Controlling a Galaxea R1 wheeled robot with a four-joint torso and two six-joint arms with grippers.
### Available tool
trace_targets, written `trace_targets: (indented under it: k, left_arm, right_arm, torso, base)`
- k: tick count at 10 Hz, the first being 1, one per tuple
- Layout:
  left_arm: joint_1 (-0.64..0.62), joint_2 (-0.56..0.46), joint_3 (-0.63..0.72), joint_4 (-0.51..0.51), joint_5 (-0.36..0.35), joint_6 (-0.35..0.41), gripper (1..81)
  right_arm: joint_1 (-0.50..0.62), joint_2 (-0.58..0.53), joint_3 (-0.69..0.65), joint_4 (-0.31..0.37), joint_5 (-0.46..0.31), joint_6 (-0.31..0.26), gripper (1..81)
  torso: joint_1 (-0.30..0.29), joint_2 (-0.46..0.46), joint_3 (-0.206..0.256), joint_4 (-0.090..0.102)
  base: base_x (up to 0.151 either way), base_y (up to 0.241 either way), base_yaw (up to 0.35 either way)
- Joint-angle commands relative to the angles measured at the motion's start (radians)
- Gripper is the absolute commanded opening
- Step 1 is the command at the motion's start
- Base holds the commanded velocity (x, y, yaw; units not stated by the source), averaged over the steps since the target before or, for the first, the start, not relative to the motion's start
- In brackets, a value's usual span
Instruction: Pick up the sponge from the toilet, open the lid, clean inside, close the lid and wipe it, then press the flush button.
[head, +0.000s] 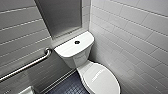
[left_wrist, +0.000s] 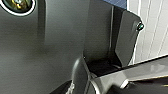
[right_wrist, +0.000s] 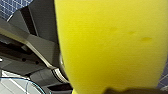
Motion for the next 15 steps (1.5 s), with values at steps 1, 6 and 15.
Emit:
trace_targets:
  k: [1,6,15]
  left_arm:
    - [0.041,0.057,-0.119,0.029,-0.005,0.016,81.1]
    - [0.15,0.131,-0.221,-0.203,0.129,0.255,81.1]
    - [0.214,0.171,0.009,-1.57,0.619,1.678,81.1]
  right_arm:
    - [-0.018,-0.021,0.019,-0.022,-0.072,-0.001,1.0]
    - [-0.011,-0.012,0.01,-0.014,-0.069,0.012,1.0]
    - [0.095,-0.27,0.455,-0.014,-0.031,0.035,1.0]
  torso:
    - [0.0,0.0,0.0,0.0]
    - [0.0,0.0,0.0,0.0]
    - [0.0,0.0,0.0,0.0]
  base:
    - [0.0,0.0,0.0]
    - [0.0,0.0,0.0]
    - [0.0,0.0,0.0]
